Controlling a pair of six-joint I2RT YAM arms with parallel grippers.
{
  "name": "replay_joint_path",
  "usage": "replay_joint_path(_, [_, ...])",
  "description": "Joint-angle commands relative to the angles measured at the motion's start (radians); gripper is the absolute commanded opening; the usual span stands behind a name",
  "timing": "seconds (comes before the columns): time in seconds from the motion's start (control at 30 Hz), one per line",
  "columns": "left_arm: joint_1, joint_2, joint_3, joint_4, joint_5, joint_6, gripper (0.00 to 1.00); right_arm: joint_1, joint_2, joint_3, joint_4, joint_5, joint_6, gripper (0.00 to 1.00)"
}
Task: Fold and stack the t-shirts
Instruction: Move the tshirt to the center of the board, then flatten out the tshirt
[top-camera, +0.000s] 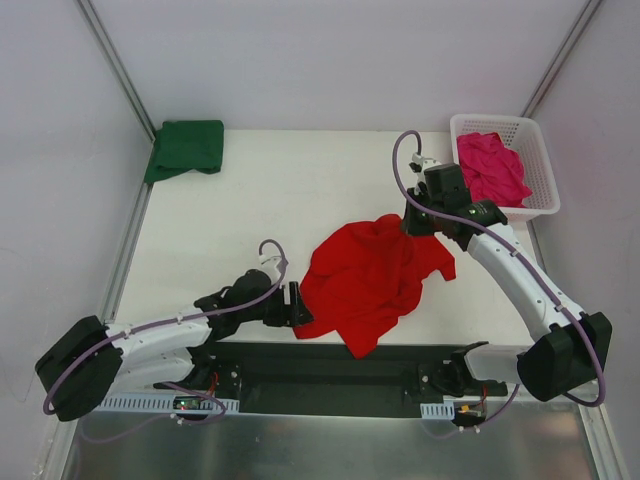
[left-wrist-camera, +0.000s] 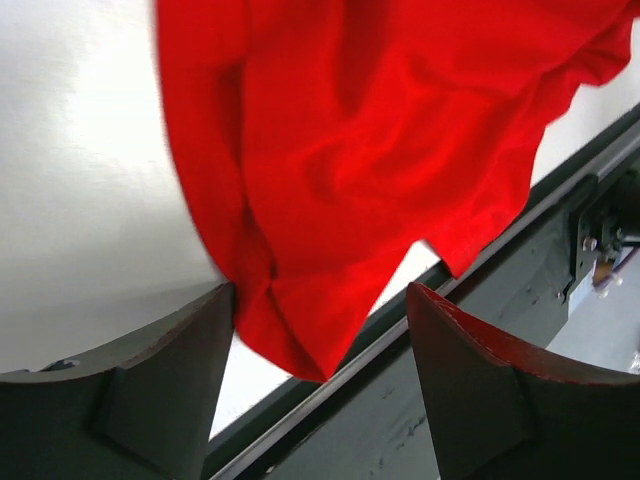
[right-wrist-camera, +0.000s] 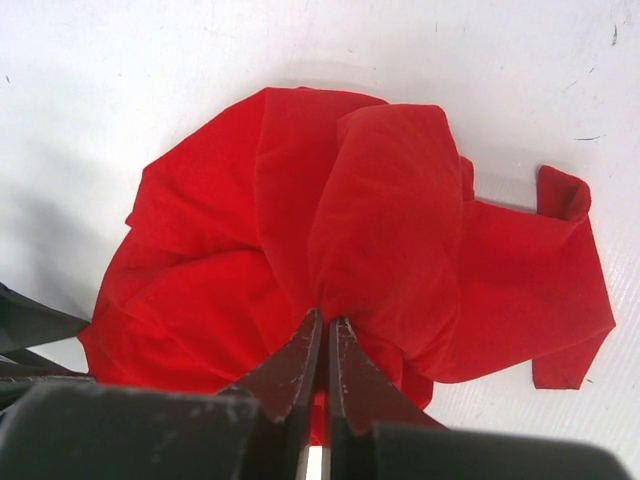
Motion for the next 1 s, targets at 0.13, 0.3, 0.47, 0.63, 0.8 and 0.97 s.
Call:
replay_joint_path(0.13, [-0.13, 0.144, 0.01, -0.065, -0.058, -0.07, 0.35, 0.005, -0.015, -0.003, 0.021, 0.012, 0.011, 0.02])
replay_joint_path(0.3, [-0.132, 0.179, 0.024, -0.059, -0.067, -0.073, 0.0, 0.007, -0.02, -0.003, 0.019, 0.018, 0.008, 0.01])
replay_joint_path(0.47, [-0.132, 0.148, 0.081, -0.121, -0.116, -0.054, 0.0, 0.005, -0.029, -0.004, 0.005, 0.087, 0.008, 0.01])
replay_joint_path(0.63, [-0.126, 0.035, 0.274, -0.377, -0.243, 0.026, 0.0, 0.005, -0.072, -0.012, -0.002, 0.219, 0.017, 0.02])
replay_joint_path(0.8, [-0.054, -0.045, 0.437, -0.54, -0.283, 0.115, 0.0, 0.004, -0.115, -0.012, -0.005, 0.328, 0.02, 0.01])
replay_joint_path(0.97, [0.003, -0.108, 0.584, -0.686, -0.331, 0.198, 0.0, 0.004, -0.169, -0.036, -0.008, 0.397, 0.023, 0.01])
